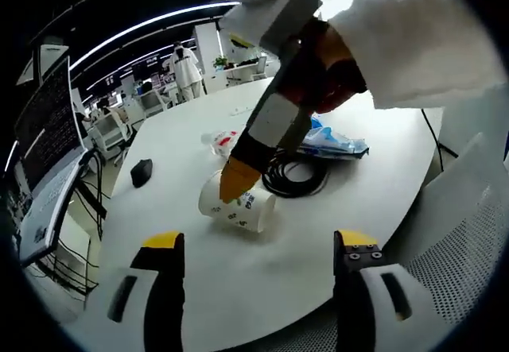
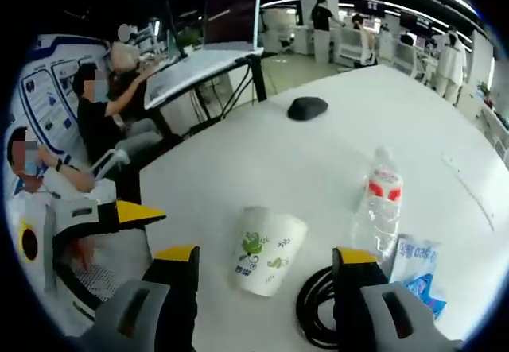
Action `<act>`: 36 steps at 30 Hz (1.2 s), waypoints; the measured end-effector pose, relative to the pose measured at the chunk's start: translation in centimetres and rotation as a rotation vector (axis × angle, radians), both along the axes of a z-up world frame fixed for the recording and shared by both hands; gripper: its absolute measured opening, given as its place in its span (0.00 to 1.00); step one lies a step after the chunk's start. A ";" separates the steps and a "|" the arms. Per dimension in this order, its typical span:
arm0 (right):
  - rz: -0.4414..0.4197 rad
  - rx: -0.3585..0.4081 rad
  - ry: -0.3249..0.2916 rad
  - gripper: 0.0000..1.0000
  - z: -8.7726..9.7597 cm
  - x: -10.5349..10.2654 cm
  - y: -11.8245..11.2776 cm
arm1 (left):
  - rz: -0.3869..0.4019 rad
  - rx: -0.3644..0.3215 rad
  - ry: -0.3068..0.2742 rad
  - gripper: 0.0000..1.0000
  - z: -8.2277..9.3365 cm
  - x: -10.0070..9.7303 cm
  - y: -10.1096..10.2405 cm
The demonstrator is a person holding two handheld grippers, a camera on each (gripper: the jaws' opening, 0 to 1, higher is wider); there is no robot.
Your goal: Arrange the tabletop items into an orderly group along one side of the table until the central work area is clear of visible clutter.
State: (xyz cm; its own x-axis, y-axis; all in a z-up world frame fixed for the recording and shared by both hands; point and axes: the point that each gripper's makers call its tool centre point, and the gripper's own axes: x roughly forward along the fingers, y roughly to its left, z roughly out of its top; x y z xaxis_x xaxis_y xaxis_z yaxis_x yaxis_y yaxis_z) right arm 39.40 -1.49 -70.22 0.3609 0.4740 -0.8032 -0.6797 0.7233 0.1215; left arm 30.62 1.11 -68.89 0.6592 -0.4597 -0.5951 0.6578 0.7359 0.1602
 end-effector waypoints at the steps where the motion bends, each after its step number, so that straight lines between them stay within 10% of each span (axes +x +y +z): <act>1: -0.001 -0.018 0.007 0.71 -0.4 0.1 0.0 | -0.002 0.006 0.001 0.76 -0.1 0.0 0.0; 19: 0.005 -0.134 0.117 0.42 -6.0 -1.2 -0.3 | 0.013 0.011 0.013 0.70 -0.2 0.1 0.2; 36: -0.047 -0.028 0.053 0.39 -5.0 -0.7 -0.4 | 0.026 0.009 0.011 0.66 -0.1 0.3 0.4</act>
